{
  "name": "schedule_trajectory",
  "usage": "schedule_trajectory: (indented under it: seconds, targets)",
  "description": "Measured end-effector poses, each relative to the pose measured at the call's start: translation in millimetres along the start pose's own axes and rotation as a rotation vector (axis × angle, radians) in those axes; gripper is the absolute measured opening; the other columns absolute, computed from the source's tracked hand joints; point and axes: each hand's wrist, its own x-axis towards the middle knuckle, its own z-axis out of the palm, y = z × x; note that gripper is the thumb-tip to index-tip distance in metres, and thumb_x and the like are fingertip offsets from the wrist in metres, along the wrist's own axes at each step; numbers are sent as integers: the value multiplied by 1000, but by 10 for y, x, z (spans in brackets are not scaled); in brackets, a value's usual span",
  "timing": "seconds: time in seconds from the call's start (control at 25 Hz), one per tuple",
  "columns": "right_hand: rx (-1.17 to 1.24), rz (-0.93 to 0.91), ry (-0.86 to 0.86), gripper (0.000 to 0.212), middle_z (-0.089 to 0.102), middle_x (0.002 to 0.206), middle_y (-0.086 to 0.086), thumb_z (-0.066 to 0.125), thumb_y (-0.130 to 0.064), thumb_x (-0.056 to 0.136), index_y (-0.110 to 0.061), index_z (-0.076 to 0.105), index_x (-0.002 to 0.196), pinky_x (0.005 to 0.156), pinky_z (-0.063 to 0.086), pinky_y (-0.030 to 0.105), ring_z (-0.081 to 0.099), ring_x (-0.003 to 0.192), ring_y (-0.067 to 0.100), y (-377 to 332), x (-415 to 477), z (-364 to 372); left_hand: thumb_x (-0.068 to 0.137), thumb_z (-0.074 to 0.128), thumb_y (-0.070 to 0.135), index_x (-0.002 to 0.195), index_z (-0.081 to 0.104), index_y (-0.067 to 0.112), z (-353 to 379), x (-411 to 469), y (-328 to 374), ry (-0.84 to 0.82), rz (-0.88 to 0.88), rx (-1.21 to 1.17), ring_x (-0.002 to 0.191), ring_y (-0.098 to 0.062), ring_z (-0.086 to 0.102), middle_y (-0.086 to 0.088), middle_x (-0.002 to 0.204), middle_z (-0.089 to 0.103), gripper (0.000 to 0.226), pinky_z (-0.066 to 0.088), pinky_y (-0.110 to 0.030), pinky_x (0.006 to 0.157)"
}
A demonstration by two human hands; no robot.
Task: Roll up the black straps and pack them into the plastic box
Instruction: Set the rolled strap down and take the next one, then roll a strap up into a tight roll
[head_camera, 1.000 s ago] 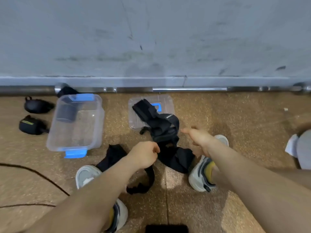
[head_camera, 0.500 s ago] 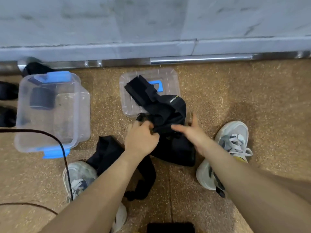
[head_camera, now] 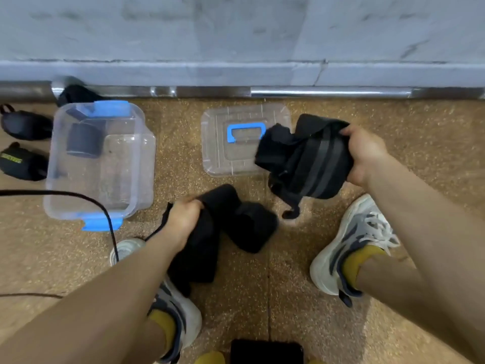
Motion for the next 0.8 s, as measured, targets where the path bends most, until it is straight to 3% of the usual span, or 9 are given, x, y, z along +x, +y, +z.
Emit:
schedule_trajectory:
  seconds: [0.08, 0.16, 0.2, 0.32, 0.44, 0.56, 0.64, 0.72, 0.8]
  targets:
    - [-114, 17, -157, 19, 77, 93, 10, 59, -24, 94, -10, 68, 104, 75, 60, 41, 74, 82, 27, -166, -243, -54, 83, 56, 13, 105, 68, 9, -205, -178, 371, -58, -22, -55, 93, -35, 65, -17, 101, 70, 25, 54, -48, 91]
    - [-339, -119, -247, 19, 76, 99, 12, 58, -19, 95, -10, 69, 107, 79, 59, 39, 72, 85, 27, -439, -586, -27, 83, 54, 7, 110, 68, 13, -440, -480, 755, -107, 188, 153, 93, -27, 63, -11, 103, 69, 31, 54, -37, 85]
    - [-460, -260, -270, 19, 74, 106, 11, 55, -13, 95, -12, 70, 107, 82, 57, 35, 70, 90, 25, -599, -785, 3, 85, 51, 3, 110, 68, 18, -553, -650, 939, -117, 322, 273, 93, -21, 61, -5, 104, 68, 33, 51, -31, 82]
    - [-799, -771, -307, 52, 62, 124, 2, 37, 6, 92, -19, 66, 126, 89, 43, 21, 57, 113, 17, -1120, -1660, 65, 88, 44, 1, 118, 65, 31, -881, -1285, 1425, -96, 656, 559, 105, -18, 59, 5, 115, 65, 47, 46, -26, 88]
    - [-862, -1050, -310, 63, 58, 119, -1, 29, 10, 85, -20, 63, 129, 83, 41, 20, 53, 108, 13, -1530, -2550, -6, 87, 36, 0, 132, 54, 45, -1147, -1927, 1714, 23, 876, 706, 116, -20, 57, 5, 128, 63, 67, 46, -29, 96]
    - [-698, -1194, -345, 59, 68, 111, 2, 31, 9, 85, -23, 65, 121, 71, 51, 29, 63, 91, 21, -1720, -3247, -150, 82, 31, -9, 114, 69, 38, -1353, -2541, 1858, 102, 1022, 596, 108, -17, 61, 5, 114, 68, 69, 46, -25, 93]
    - [-452, -1133, -482, 58, 71, 104, 6, 32, 12, 84, -22, 63, 120, 60, 52, 29, 65, 76, 21, -1666, -3461, -238, 81, 33, -12, 102, 74, 34, -1424, -2799, 1847, 123, 1044, 389, 103, -14, 63, 4, 108, 71, 65, 46, -21, 91]
    - [-189, -908, -704, 57, 65, 94, 13, 36, 13, 80, -17, 61, 122, 48, 47, 26, 59, 63, 20, -1498, -3513, -264, 82, 44, -10, 99, 74, 28, -1455, -2954, 1782, 69, 963, 167, 89, -10, 65, 6, 94, 72, 51, 47, -16, 78]
    - [4, -654, -916, 56, 64, 102, 14, 45, 5, 74, -14, 61, 124, 59, 54, 29, 62, 77, 24, -1338, -3501, -189, 82, 59, -1, 102, 74, 20, -1468, -3028, 1741, -45, 876, 20, 75, -8, 66, 5, 81, 72, 33, 47, -16, 62]
